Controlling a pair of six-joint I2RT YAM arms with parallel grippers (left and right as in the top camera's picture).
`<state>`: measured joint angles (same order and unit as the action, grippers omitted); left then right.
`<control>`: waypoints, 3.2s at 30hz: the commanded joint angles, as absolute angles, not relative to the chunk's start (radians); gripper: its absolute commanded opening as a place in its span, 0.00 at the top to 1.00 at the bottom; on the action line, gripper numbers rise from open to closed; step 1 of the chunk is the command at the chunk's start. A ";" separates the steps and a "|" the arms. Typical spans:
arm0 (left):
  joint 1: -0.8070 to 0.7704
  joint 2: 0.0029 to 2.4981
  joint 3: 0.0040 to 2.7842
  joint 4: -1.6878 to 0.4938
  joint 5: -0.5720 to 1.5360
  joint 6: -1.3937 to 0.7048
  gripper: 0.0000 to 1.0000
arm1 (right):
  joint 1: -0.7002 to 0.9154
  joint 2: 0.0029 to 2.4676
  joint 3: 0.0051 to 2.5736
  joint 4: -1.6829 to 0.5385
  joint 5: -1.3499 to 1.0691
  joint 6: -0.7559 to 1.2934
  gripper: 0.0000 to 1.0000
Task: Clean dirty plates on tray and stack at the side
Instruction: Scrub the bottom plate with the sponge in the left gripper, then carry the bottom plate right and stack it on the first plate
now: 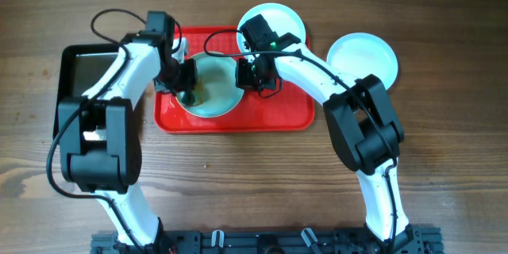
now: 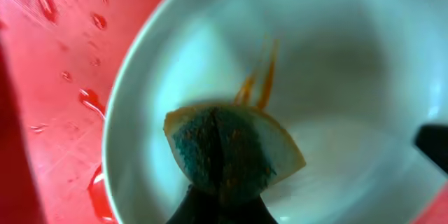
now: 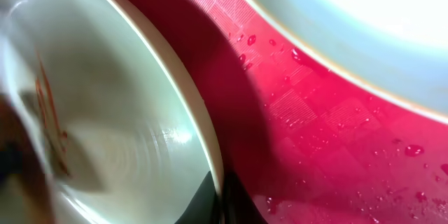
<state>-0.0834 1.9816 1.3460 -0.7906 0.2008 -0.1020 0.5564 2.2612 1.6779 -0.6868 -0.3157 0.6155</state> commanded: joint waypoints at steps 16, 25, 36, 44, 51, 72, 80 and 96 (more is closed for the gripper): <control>-0.083 2.125 1.224 -0.220 0.115 -0.308 0.96 | 0.564 2.284 1.691 -0.677 -0.353 0.583 0.96; -0.084 2.125 1.224 -0.315 -0.170 -0.618 0.96 | 0.564 2.284 1.691 -0.674 -0.353 0.583 0.96; -0.087 2.115 1.332 -0.678 0.389 -0.343 0.96 | 0.564 2.284 1.691 -0.674 -0.354 0.579 0.95; -0.087 2.115 1.471 -0.861 0.486 -0.269 0.96 | 0.564 2.284 1.691 -0.674 -0.361 0.576 0.96; -0.088 2.116 1.471 -0.702 0.099 -0.327 0.96 | 0.564 2.284 1.691 -0.673 -0.361 0.576 0.95; -0.084 2.115 1.475 -0.695 0.505 -0.257 0.96 | 0.564 2.284 1.691 -0.672 -0.361 0.575 0.95; 0.028 2.064 1.744 -0.877 0.339 -0.306 0.96 | 0.564 2.284 1.691 -0.672 -0.361 0.575 0.96; 0.052 2.029 1.766 -0.966 0.293 -0.295 0.96 | 0.587 2.317 1.691 -0.622 -0.339 0.629 0.96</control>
<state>0.0570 2.0472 1.7496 -0.9657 0.3069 -0.2974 0.5903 2.2894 1.6932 -0.6014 -0.3183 0.6270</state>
